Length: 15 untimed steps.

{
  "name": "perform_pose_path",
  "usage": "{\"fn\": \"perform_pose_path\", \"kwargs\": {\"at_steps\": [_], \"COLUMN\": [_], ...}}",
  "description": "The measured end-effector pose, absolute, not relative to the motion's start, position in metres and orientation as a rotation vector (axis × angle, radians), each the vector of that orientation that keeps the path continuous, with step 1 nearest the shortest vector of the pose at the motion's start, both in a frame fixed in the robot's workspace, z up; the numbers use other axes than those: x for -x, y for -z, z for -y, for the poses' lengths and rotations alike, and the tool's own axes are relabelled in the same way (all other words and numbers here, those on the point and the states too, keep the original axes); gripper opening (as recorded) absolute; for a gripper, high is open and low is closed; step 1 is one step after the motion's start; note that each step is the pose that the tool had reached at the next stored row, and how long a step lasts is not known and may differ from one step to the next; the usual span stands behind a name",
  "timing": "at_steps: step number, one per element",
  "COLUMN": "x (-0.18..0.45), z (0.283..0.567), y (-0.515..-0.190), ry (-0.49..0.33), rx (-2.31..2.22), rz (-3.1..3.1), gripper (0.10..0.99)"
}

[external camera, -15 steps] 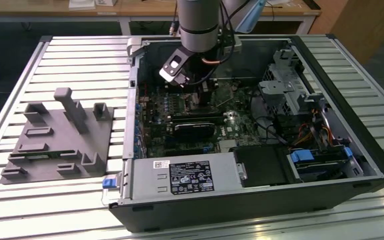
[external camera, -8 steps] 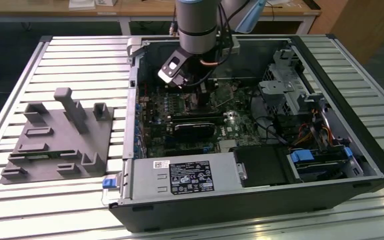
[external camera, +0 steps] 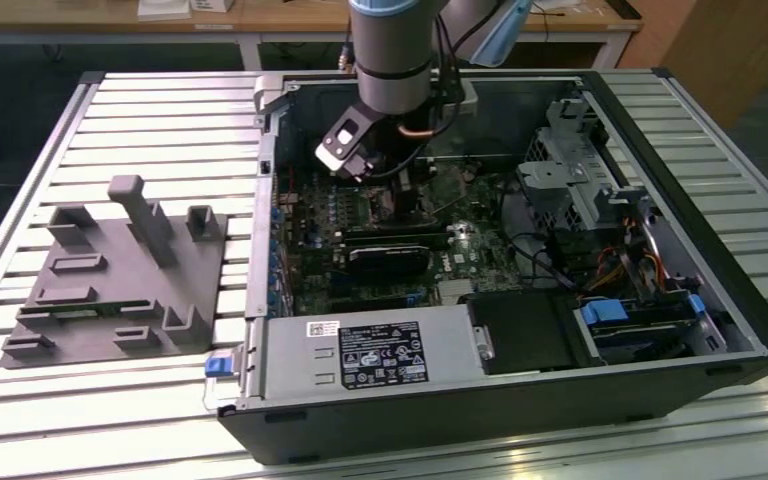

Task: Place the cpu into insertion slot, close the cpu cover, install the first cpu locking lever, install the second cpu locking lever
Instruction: 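Place the cpu into insertion slot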

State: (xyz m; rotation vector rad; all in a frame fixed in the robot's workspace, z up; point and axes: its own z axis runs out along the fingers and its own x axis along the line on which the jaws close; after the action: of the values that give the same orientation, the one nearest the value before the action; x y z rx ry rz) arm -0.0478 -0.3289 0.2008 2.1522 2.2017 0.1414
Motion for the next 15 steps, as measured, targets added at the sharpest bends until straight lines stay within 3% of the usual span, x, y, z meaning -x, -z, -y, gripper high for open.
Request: {"fn": "perform_pose_path", "kwargs": {"at_steps": [15], "x": [0.0482], "z": [0.3243], "y": [-0.1936], "ry": [-0.140], "rx": [-2.173], "rz": [-2.180], "gripper": [0.541]}}
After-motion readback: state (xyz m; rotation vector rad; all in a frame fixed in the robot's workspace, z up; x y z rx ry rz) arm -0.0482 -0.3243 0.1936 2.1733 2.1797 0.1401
